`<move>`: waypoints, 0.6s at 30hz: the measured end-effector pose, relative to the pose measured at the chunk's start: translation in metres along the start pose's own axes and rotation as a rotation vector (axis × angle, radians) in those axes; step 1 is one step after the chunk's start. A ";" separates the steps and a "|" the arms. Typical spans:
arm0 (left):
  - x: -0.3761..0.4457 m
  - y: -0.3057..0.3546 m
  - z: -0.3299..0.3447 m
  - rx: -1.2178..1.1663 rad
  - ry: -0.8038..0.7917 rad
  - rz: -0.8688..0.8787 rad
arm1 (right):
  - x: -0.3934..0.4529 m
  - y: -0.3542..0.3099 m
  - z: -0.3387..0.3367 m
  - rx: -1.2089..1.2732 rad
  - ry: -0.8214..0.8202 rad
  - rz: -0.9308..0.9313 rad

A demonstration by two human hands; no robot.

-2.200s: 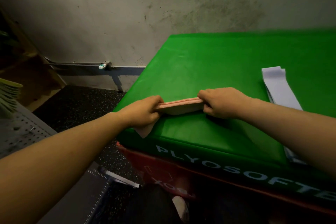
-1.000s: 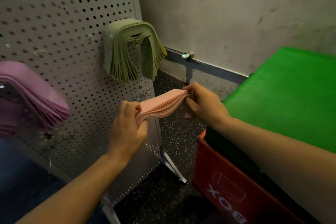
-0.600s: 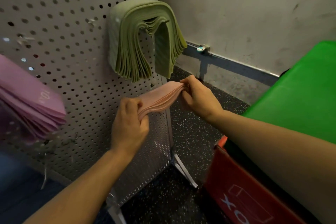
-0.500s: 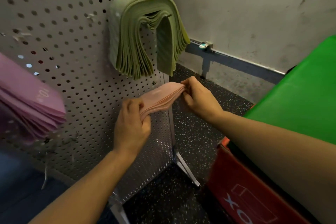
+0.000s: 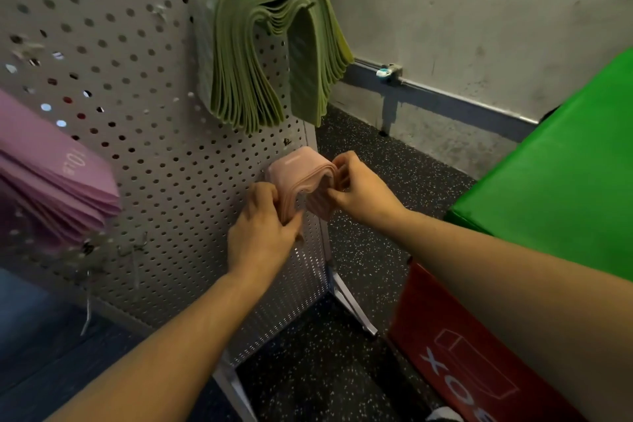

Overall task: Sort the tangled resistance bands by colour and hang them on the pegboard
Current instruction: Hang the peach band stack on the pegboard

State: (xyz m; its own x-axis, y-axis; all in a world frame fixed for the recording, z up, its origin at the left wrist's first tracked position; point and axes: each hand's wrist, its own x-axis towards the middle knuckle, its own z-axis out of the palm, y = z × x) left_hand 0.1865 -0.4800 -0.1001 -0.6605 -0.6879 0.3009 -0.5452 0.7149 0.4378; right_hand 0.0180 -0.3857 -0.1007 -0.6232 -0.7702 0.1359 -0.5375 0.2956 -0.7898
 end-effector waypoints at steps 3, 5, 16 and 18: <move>-0.004 0.004 -0.011 0.015 -0.006 0.006 | -0.012 0.001 -0.010 -0.032 -0.014 0.022; -0.010 0.006 -0.020 0.024 0.000 0.036 | -0.027 0.002 -0.023 -0.057 -0.025 0.029; -0.063 0.116 -0.050 -0.061 -0.193 0.409 | -0.174 0.008 -0.169 -0.245 0.121 0.078; -0.072 0.152 -0.041 -0.098 -0.291 0.496 | -0.213 0.013 -0.203 -0.278 0.203 0.116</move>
State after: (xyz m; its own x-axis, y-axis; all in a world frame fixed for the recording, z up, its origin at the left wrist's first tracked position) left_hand 0.1722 -0.3265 -0.0206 -0.9469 -0.2015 0.2505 -0.0938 0.9184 0.3845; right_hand 0.0289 -0.1032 -0.0183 -0.7744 -0.6025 0.1930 -0.5728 0.5382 -0.6182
